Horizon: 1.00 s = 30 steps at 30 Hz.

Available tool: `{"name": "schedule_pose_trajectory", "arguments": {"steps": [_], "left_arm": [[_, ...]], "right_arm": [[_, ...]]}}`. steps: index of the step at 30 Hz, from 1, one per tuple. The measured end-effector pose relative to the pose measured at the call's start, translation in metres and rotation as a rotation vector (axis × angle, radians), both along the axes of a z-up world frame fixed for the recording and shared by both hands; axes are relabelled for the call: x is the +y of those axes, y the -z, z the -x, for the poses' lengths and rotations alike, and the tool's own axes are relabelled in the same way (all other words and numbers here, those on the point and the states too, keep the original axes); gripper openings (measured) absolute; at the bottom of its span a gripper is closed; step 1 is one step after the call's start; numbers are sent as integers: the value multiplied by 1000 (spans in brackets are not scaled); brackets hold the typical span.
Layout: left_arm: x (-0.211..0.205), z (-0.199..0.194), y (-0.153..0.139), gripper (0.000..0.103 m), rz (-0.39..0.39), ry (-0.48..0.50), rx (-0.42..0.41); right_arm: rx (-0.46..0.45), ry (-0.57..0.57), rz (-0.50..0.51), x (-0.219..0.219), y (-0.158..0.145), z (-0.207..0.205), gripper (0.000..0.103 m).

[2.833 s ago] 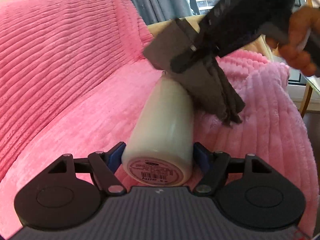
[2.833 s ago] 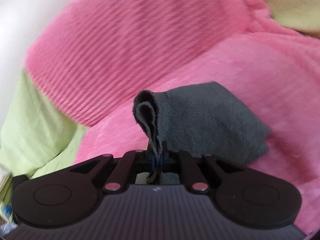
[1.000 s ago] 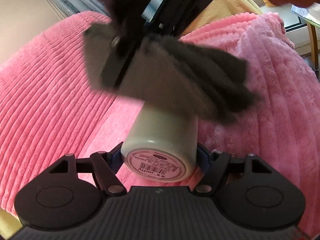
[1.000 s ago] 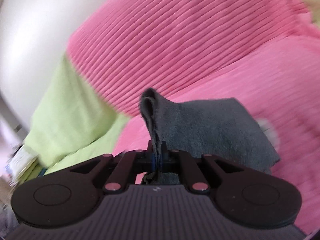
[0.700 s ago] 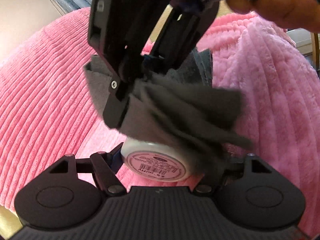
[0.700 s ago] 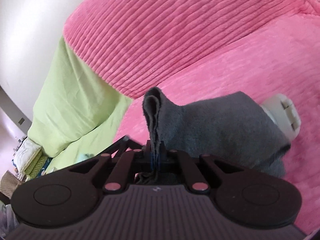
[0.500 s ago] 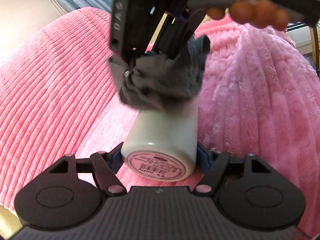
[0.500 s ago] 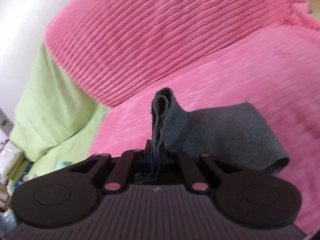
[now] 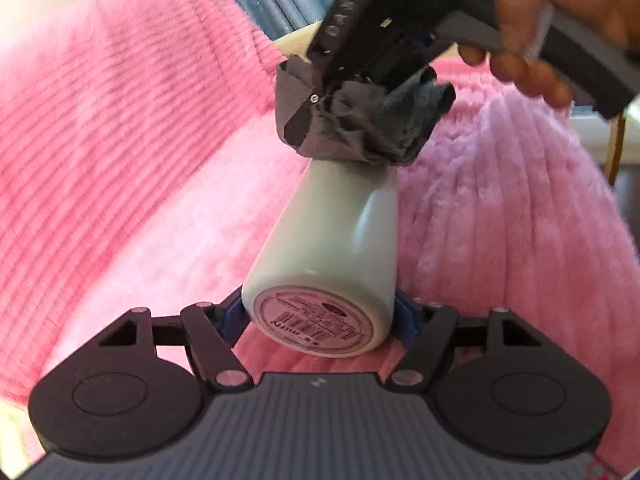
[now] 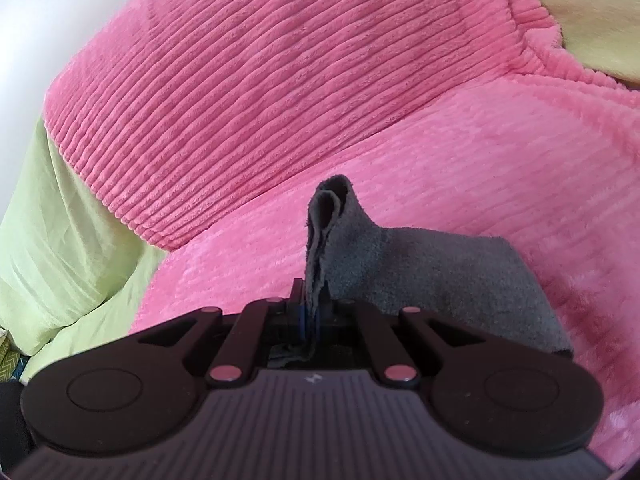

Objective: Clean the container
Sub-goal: 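Rub the grey cloth over the bottle's cap end with the right gripper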

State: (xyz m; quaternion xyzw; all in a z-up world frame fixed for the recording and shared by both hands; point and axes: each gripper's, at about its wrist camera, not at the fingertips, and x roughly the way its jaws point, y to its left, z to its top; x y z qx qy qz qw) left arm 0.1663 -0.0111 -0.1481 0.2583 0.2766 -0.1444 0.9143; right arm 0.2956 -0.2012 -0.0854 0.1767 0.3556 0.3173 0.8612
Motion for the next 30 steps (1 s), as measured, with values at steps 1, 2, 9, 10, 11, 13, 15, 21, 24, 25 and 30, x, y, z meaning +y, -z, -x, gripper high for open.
{"name": "schedule_pose_trajectory", "arguments": {"steps": [1, 2, 9, 10, 11, 13, 15, 21, 24, 25, 30], "left_arm": [[0, 3, 0, 72, 12, -5, 3], [1, 3, 0, 72, 20, -6, 6], [5, -4, -5, 72, 35, -7, 20], [6, -5, -5, 72, 48, -7, 25], [7, -6, -5, 72, 62, -6, 30], [12, -6, -7, 72, 116, -4, 46], [20, -7, -11, 74, 198, -2, 63], [22, -13, -18, 76, 251, -6, 86], [21, -15, -20, 76, 247, -13, 103], [21, -14, -20, 76, 249, -17, 108], [21, -16, -22, 76, 249, -24, 120]], "right_arm": [[-2, 1, 4, 1, 0, 0, 1], [-5, 2, 9, 1, -1, 1, 1], [-12, 2, 31, 5, -4, 2, 1], [-12, 2, 30, 5, -4, 2, 1], [-11, 1, 29, 4, -4, 2, 1], [-12, 0, 28, 4, -3, 3, 1], [-11, -2, 25, 3, -3, 2, 1], [-10, -1, 23, 3, -3, 3, 1], [-8, -1, 26, 4, -4, 3, 1], [-7, -1, 26, 4, -4, 3, 1], [-5, 0, 31, 5, -5, 3, 1]]}}
